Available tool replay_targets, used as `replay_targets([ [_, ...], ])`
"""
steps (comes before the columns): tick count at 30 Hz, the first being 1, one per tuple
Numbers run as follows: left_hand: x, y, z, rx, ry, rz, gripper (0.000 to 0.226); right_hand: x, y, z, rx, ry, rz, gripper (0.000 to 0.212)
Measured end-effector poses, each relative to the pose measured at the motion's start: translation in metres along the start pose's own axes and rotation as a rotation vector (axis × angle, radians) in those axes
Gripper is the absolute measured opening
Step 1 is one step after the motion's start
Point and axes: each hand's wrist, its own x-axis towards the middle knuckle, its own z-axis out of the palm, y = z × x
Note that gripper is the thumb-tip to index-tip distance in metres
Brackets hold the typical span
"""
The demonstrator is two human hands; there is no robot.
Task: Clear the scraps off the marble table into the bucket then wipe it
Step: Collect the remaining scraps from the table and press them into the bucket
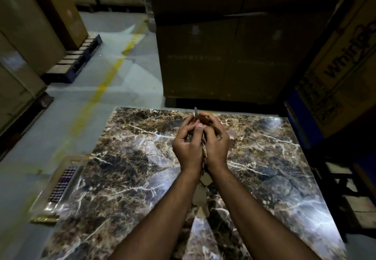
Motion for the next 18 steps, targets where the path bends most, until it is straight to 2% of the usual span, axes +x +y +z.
replay_targets([
  [4,-0.012,0.017,-0.010,-0.029,0.048,0.040,0.023,-0.015,-0.005,0.004,0.009,-0.053,-0.032,0.031],
  [9,-0.015,0.036,-0.036,-0.080,0.213,0.117,0.028,-0.034,-0.014,0.028,0.041,-0.197,-0.056,0.031],
  [14,-0.013,0.057,-0.100,-0.093,0.402,0.172,0.027,-0.077,-0.013,0.082,0.107,-0.378,-0.007,0.028],
  [18,-0.018,0.083,-0.179,-0.074,0.574,0.261,0.036,-0.136,-0.011,0.142,0.154,-0.541,0.036,0.028],
])
